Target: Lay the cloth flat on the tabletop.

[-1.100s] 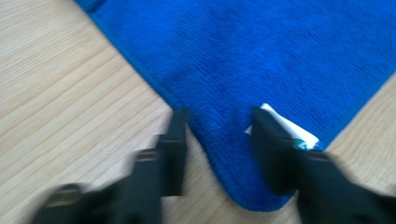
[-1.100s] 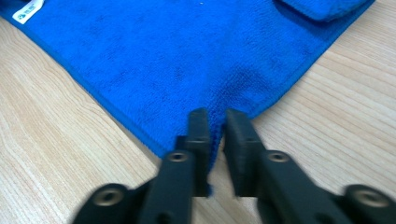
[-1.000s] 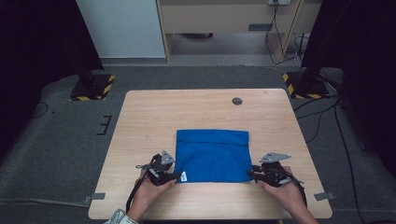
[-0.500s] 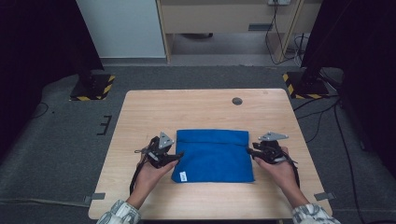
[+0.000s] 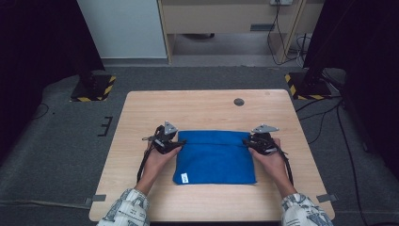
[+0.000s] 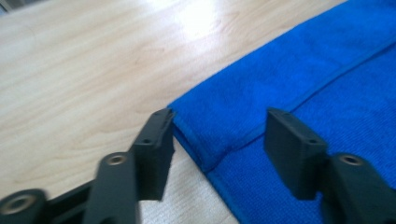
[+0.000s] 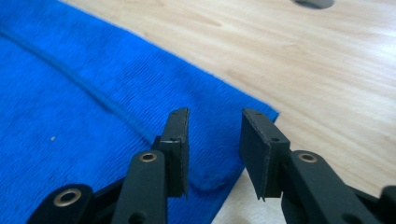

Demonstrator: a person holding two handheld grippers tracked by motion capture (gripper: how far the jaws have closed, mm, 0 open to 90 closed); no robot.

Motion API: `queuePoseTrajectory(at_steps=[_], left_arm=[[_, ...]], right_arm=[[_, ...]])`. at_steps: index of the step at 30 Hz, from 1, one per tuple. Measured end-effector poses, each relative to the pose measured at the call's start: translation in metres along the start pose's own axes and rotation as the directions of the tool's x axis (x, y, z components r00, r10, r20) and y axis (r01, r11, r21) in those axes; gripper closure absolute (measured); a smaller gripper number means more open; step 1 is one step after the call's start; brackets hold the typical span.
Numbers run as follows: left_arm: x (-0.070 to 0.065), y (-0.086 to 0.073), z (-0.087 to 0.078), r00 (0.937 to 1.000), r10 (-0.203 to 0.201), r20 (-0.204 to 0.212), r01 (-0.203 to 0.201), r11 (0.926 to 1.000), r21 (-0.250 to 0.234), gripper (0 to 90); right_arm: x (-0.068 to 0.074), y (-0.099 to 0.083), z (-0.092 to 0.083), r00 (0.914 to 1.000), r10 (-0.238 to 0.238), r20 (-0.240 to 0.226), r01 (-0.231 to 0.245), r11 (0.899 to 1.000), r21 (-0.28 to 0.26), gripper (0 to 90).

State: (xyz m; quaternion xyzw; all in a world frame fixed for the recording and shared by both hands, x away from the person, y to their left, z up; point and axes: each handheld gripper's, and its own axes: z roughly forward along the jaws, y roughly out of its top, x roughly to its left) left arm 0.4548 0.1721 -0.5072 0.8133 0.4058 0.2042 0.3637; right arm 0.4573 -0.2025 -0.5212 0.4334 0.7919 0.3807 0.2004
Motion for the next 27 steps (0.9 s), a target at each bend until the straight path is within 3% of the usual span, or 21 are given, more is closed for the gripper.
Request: queuePoseTrajectory(at_steps=[7,10,13,15,16,19,22,25,27], left_arm=[[0.001,-0.007,0.010,0.9998,0.004,-0.017,-0.004,0.9998,0.018,43.7],[0.002,-0.009,0.016,1.0000,-0.003,0.000,0.003,0.9998,0.018,40.0],[-0.001,-0.009,0.019,0.9999,0.013,-0.006,-0.013,0.9993,0.035,41.8],[-0.002,-0.010,0.021,0.9996,0.026,-0.007,-0.025,0.9986,0.046,47.1],[-0.003,-0.010,0.021,0.9993,0.033,-0.017,-0.032,0.9983,0.049,47.1],[-0.002,-0.010,0.021,0.9991,0.040,-0.009,-0.040,0.9979,0.050,58.0],[-0.005,-0.009,0.021,0.9982,0.061,-0.004,-0.060,0.9968,0.052,77.2],[-0.005,-0.009,0.022,0.9983,0.056,0.015,-0.056,0.9970,0.054,84.9],[-0.005,-0.008,0.022,0.9990,0.045,0.008,-0.045,0.9981,0.043,85.5]], right_arm=[[-0.001,-0.010,0.006,0.9999,0.010,-0.011,-0.010,1.000,0.027,56.2],[-0.001,-0.011,0.008,0.9998,0.017,-0.010,-0.017,1.000,0.020,57.7],[0.001,-0.011,0.009,1.0000,-0.001,-0.009,0.001,1.000,0.019,60.6],[0.002,-0.011,0.009,0.9999,0.000,-0.011,0.000,1.000,0.018,61.9],[0.002,-0.011,0.009,1.0000,-0.002,-0.007,0.002,1.000,0.023,64.8],[0.003,-0.009,0.009,0.9999,-0.003,-0.017,0.003,0.999,0.036,74.5],[0.004,-0.007,0.009,0.9997,-0.014,-0.018,0.015,0.999,0.043,85.8],[0.004,-0.006,0.009,0.9996,-0.012,-0.025,0.013,0.999,0.050,88.6],[0.004,-0.005,0.009,0.9994,-0.020,-0.027,0.021,0.998,0.053,89.2]])
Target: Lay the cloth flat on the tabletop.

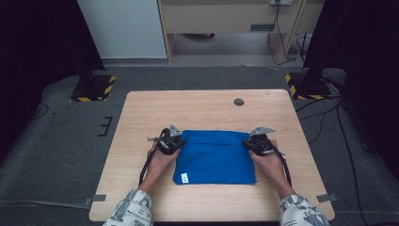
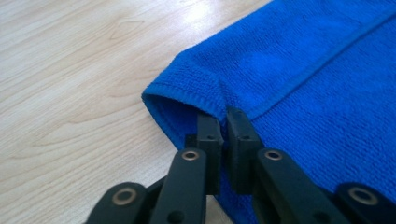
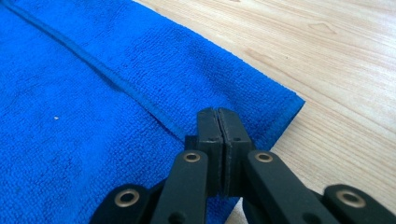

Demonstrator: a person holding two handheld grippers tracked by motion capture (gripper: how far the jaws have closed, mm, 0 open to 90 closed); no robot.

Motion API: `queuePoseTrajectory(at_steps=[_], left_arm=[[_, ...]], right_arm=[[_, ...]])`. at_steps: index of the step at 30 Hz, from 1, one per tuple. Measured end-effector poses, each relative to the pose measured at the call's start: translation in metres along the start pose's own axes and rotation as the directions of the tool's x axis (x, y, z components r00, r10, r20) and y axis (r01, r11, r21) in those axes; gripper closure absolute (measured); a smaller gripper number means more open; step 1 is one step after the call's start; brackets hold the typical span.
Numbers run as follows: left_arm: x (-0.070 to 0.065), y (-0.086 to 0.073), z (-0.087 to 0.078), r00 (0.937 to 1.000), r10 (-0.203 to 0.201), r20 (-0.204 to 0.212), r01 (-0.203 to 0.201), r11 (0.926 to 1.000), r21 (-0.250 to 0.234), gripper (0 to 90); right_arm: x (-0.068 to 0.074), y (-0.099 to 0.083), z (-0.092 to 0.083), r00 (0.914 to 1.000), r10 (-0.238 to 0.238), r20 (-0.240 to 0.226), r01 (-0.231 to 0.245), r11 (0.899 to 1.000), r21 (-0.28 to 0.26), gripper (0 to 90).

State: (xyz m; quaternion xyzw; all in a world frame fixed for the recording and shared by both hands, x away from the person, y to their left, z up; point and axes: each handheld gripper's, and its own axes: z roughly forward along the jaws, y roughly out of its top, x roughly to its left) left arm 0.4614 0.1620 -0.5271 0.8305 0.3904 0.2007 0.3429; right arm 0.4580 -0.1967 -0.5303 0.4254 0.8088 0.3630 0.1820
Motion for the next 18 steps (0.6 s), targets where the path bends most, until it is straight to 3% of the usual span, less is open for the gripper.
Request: queuePoseTrajectory(at_steps=[5,9,11,18], left_arm=[[0.001,0.004,-0.008,0.9999,-0.012,-0.002,0.012,0.9993,-0.036,85.2],[-0.002,0.008,-0.014,0.9993,-0.025,0.027,0.026,0.9985,-0.048,87.8],[-0.006,0.010,-0.015,0.9997,-0.005,0.023,0.006,0.9992,-0.039,87.8],[-0.001,0.026,-0.026,0.9997,-0.024,0.009,0.025,0.9973,-0.070,88.0]], right_arm=[[0.001,0.003,-0.004,1.0000,-0.007,-0.005,0.006,1.000,-0.016,89.4],[0.000,0.010,-0.010,0.9998,0.004,-0.019,-0.004,0.999,-0.034,89.5],[-0.001,0.011,-0.012,0.9997,0.004,-0.023,-0.005,0.999,-0.036,89.6],[-0.007,0.021,-0.020,0.9999,0.000,-0.016,-0.001,0.999,-0.035,89.4]])
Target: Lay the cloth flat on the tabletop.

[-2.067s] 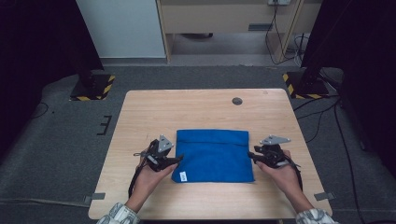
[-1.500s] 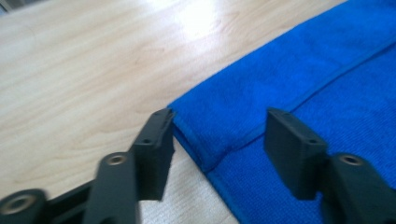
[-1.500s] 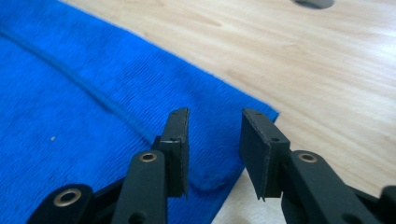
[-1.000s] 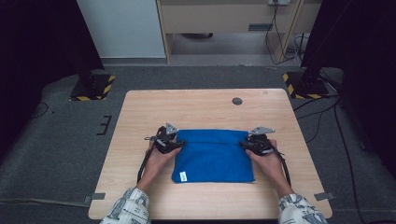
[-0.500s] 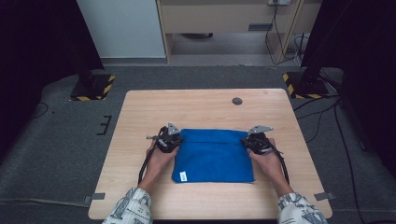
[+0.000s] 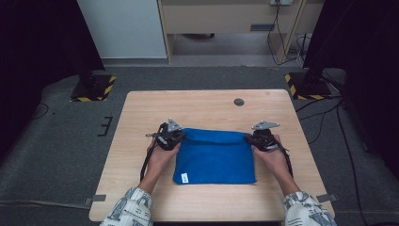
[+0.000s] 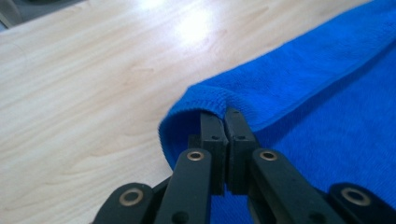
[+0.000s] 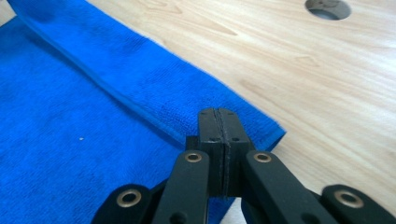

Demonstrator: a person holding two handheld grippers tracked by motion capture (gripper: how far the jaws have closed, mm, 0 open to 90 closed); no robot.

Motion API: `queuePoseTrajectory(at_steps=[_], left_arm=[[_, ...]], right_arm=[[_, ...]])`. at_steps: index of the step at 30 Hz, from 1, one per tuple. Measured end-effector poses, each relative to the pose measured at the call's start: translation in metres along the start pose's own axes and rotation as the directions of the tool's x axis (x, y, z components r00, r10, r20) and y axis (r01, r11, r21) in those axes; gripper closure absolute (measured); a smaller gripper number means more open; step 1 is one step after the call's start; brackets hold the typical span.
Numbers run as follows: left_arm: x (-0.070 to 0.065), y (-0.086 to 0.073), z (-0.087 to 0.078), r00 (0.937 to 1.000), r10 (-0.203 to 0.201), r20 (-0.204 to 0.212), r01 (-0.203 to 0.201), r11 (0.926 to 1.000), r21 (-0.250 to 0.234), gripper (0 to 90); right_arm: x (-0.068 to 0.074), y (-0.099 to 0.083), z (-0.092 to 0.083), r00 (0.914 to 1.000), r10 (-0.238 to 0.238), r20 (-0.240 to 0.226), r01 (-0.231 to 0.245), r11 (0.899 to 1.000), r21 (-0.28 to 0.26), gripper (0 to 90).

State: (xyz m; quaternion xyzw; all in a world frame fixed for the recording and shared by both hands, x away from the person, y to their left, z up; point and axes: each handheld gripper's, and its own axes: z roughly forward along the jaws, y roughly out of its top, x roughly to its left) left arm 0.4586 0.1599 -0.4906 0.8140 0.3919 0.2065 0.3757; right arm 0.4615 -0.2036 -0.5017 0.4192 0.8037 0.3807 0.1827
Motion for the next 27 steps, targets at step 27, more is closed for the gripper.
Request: queuePoseTrajectory(at_steps=[27], left_arm=[[0.033,0.033,0.048,0.9921,-0.110,-0.062,0.113,0.9924,0.050,86.6]], right_arm=[[-0.036,0.030,0.052,0.9910,0.124,0.052,-0.126,0.991,0.036,89.1]])
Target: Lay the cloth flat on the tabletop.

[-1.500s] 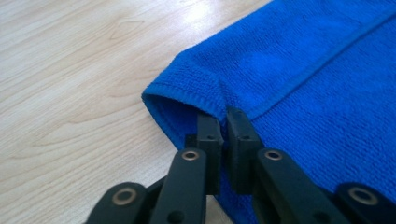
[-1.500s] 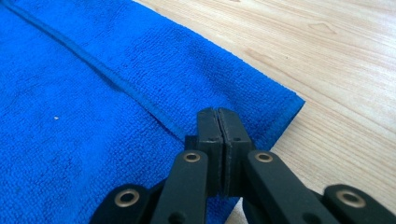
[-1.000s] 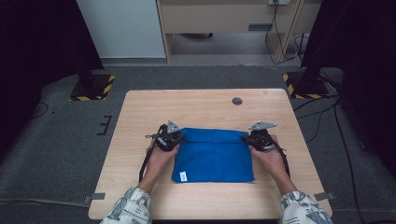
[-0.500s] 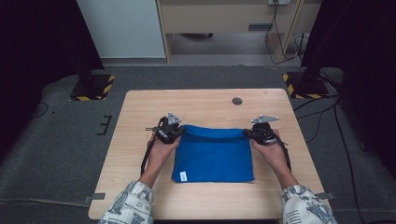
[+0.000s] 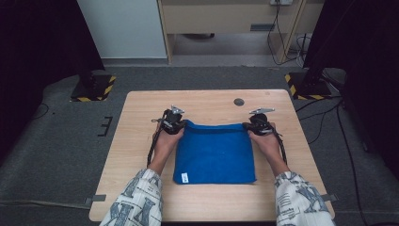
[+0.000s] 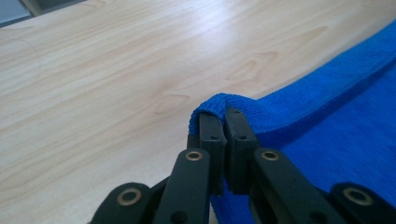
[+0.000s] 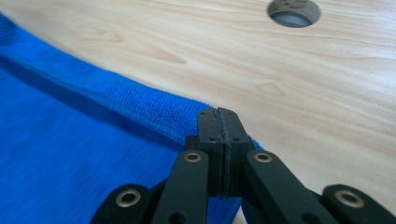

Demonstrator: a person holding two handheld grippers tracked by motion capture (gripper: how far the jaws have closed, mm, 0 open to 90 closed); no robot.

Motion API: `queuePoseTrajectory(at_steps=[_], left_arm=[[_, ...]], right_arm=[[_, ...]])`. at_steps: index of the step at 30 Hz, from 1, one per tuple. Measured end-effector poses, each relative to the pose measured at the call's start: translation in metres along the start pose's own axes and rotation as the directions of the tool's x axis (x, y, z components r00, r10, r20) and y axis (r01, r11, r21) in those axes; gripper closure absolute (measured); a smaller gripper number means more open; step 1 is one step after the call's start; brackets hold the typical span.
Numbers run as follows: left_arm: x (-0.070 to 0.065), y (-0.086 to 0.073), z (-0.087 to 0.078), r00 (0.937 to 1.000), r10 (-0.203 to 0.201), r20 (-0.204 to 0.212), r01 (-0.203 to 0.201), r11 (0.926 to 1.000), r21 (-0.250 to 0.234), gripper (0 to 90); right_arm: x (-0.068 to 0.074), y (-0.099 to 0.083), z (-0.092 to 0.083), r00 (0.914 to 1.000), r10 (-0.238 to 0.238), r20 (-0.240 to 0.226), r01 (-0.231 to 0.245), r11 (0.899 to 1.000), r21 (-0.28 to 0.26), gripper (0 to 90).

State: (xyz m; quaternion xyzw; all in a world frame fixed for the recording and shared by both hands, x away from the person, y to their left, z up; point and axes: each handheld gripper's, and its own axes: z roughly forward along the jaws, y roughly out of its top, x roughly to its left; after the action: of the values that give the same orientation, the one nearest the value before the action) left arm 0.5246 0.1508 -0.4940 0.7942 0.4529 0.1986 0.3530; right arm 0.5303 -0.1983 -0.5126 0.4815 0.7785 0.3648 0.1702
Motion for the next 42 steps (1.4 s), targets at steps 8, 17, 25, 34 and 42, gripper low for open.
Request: queuePoseTrajectory(at_steps=[8,17,25,34,42], left_arm=[[0.013,-0.003,0.017,0.9955,-0.083,-0.044,0.081,0.9949,-0.061,39.8],[0.020,-0.004,-0.001,0.9967,-0.065,-0.049,0.062,0.9962,-0.061,32.5],[0.017,-0.014,-0.025,0.9991,-0.025,-0.034,0.023,0.9984,-0.052,28.8],[0.008,-0.023,-0.041,0.9995,0.003,0.031,-0.001,0.9985,-0.055,20.2],[0.006,-0.031,-0.045,0.9975,0.000,0.071,0.005,0.9976,-0.069,14.2]], right_arm=[[0.000,0.016,0.029,0.9943,0.081,0.070,-0.079,0.996,-0.033,56.7],[-0.003,0.021,0.015,0.9899,0.086,0.113,-0.078,0.994,-0.077,32.5],[0.010,0.015,-0.002,0.9969,0.047,0.064,-0.042,0.997,-0.070,27.8],[0.049,0.008,-0.015,0.9988,-0.042,-0.027,0.041,0.998,-0.050,20.9],[0.078,0.005,-0.013,0.9923,-0.062,-0.107,0.055,0.997,-0.062,17.8]])
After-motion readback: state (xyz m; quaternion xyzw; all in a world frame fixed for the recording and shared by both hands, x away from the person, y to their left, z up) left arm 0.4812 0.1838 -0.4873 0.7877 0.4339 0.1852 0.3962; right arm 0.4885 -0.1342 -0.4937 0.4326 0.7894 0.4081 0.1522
